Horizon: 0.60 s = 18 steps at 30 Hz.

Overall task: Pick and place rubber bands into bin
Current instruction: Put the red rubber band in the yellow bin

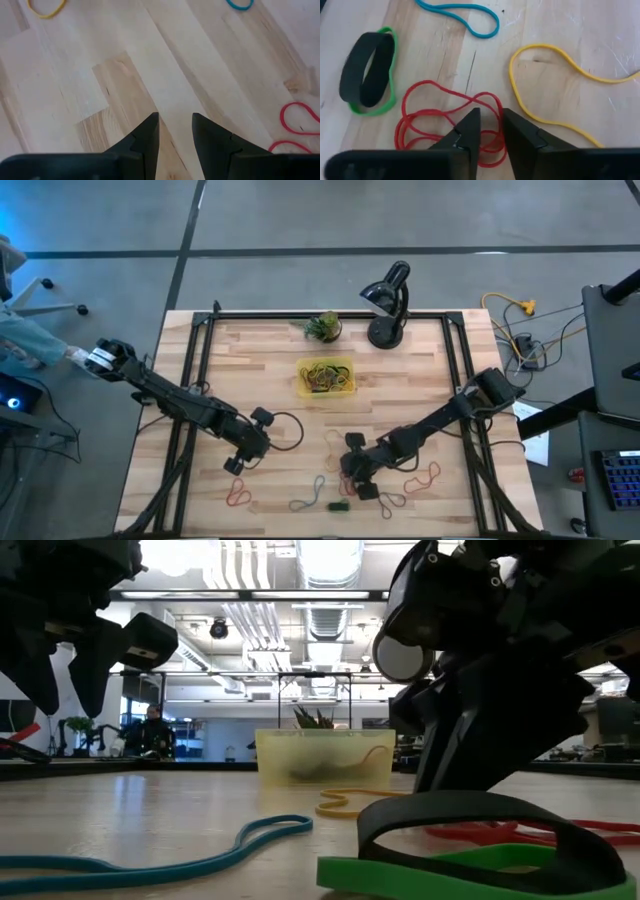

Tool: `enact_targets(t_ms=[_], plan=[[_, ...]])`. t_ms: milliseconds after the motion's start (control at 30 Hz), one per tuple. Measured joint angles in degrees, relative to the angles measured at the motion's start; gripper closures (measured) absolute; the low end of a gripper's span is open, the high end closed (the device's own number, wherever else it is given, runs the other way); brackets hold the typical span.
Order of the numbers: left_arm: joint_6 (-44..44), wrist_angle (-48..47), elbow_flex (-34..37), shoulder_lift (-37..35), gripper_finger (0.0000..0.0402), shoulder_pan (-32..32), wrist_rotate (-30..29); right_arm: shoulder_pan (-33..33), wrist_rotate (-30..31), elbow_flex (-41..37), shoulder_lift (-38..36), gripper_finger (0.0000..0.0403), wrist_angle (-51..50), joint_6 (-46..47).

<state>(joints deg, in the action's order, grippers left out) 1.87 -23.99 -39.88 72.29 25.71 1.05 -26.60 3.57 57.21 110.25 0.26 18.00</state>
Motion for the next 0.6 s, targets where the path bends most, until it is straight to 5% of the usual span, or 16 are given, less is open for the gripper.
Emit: enact_targets(t_ms=[200, 600], plan=[[0.0, 0.0, 0.0, 0.0, 0.0301, 0.0, 0.0, -0.1, -0.2, -0.1, -1.0, 0.0386, -0.2, -3.3], [0.0, 2.3, 2.3, 0.0, 0.0301, 0.0, -0.1, -0.1, 1.0, -0.1, -3.5, 0.0394, -0.1, -8.3]])
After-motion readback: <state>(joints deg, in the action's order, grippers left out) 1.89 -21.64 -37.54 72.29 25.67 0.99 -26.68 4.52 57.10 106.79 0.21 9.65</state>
